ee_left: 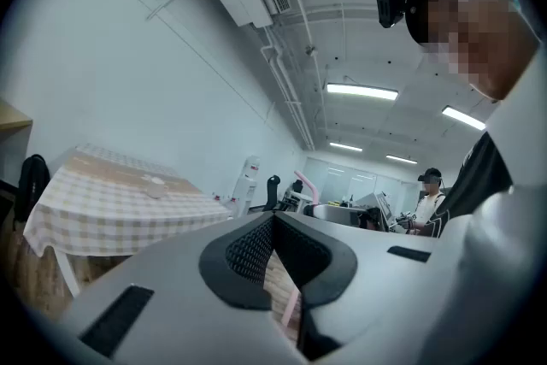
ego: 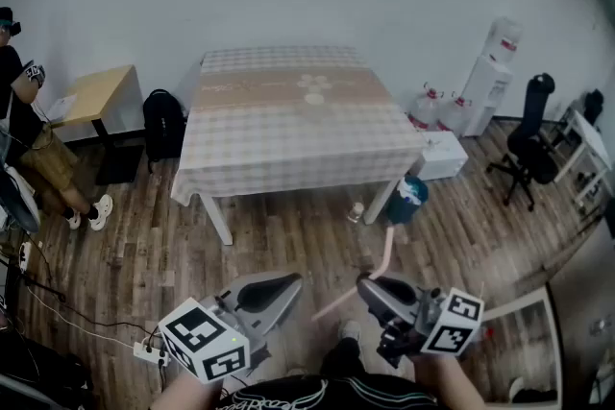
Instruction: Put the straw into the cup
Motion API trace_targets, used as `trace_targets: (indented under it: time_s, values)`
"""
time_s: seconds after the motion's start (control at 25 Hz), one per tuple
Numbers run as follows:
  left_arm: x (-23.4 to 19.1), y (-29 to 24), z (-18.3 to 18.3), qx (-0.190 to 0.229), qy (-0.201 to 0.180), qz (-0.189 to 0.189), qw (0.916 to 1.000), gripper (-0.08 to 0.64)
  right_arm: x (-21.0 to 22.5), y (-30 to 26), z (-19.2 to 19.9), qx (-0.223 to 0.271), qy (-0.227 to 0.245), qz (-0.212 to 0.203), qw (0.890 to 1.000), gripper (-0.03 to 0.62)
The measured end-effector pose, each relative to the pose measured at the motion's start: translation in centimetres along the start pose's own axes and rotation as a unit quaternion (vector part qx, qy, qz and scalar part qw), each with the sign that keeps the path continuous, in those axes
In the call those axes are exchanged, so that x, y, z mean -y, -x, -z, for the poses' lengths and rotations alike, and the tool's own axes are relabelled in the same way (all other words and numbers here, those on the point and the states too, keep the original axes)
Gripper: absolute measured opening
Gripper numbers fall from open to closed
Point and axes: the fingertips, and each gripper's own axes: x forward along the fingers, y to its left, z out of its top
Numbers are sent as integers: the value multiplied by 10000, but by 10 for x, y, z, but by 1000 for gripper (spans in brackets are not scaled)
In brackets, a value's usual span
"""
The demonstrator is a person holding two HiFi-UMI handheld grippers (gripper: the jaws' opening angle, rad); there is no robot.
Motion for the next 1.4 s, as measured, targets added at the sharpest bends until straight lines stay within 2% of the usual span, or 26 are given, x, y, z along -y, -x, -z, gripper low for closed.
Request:
trace_targets:
  time_s: [0.2, 0.44, 0.76, 1.16, 1.4]
  values:
    - [-3, -9, 1, -68, -116, 5, 9999, -3, 8, -1, -3, -7, 15, -14, 10000, 28]
    - [-20, -19, 6, -87, 82, -199, 9997, -3, 31, 0, -2, -3, -360, 77, 9993, 28]
    - [-37, -60, 6, -199, 232, -232, 9993, -3, 78, 7, -20, -18, -412, 203, 9989, 28]
    - [-83, -169, 6, -342, 424, -497, 9973, -3, 188, 20, -64, 7, -506, 290, 9983, 28]
    - [-113, -252, -8, -410, 204, -772, 9960, -3, 260, 29, -98, -165, -278, 323, 9990, 28]
